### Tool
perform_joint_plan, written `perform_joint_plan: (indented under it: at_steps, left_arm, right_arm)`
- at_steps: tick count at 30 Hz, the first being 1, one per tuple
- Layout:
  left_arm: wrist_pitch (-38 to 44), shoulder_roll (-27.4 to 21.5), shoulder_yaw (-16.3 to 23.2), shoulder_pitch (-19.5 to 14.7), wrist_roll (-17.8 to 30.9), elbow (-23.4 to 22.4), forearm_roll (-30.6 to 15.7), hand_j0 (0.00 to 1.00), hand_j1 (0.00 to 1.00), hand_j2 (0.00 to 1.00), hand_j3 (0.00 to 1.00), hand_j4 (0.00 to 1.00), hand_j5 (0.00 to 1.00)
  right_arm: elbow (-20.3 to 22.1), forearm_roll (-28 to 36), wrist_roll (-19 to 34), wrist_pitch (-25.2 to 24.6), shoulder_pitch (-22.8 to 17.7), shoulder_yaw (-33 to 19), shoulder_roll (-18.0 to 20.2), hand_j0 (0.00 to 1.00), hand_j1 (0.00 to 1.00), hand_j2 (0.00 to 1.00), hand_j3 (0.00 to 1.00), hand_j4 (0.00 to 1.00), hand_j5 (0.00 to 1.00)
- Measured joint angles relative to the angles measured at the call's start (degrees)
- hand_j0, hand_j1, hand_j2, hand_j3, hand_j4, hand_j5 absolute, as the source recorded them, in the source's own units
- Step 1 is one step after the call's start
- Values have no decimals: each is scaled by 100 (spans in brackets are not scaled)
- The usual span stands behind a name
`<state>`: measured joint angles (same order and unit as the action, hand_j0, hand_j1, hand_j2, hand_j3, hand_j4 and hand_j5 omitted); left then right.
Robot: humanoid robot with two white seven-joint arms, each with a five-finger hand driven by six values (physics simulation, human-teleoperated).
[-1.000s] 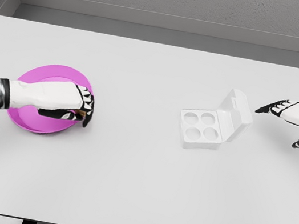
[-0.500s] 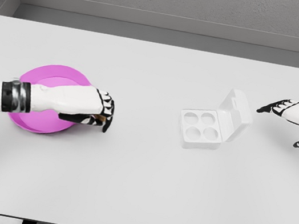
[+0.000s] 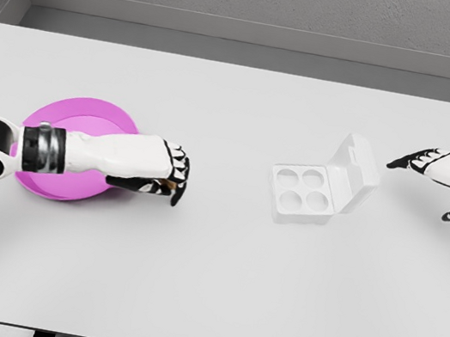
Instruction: Pack egg into the box and close the box lid
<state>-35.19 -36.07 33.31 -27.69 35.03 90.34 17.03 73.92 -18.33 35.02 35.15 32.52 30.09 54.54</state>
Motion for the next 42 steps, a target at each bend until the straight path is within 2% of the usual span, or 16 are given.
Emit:
perform_joint_plan:
  at_steps: [8,10,23,33,42]
  left_arm:
    - [0,135,3,-70,0,-1,86,35,35,35,35,35,35]
    - [5,170,76,-211,-2,-3,84,35,35,35,35,35,35]
    - [1,434,252,-264,2,-16,155,35,35,35,35,35,35]
    - [1,646,432,-475,2,-37,188,35,35,35,35,35,35]
    - [0,837,475,-510,2,-59,305,35,35,35,35,35,35]
  right_arm:
    - [-9,0,0,0,-9,0,-11,100,100,100,100,100,100]
    - [-11,0,0,0,-9,0,-12,100,100,100,100,100,100]
    - [-19,0,0,0,0,4,-6,100,100,100,100,100,100]
    - [-19,0,0,0,-9,4,-4,100,100,100,100,100,100]
    - [-19,-1,0,0,-9,3,-9,100,100,100,100,100,100]
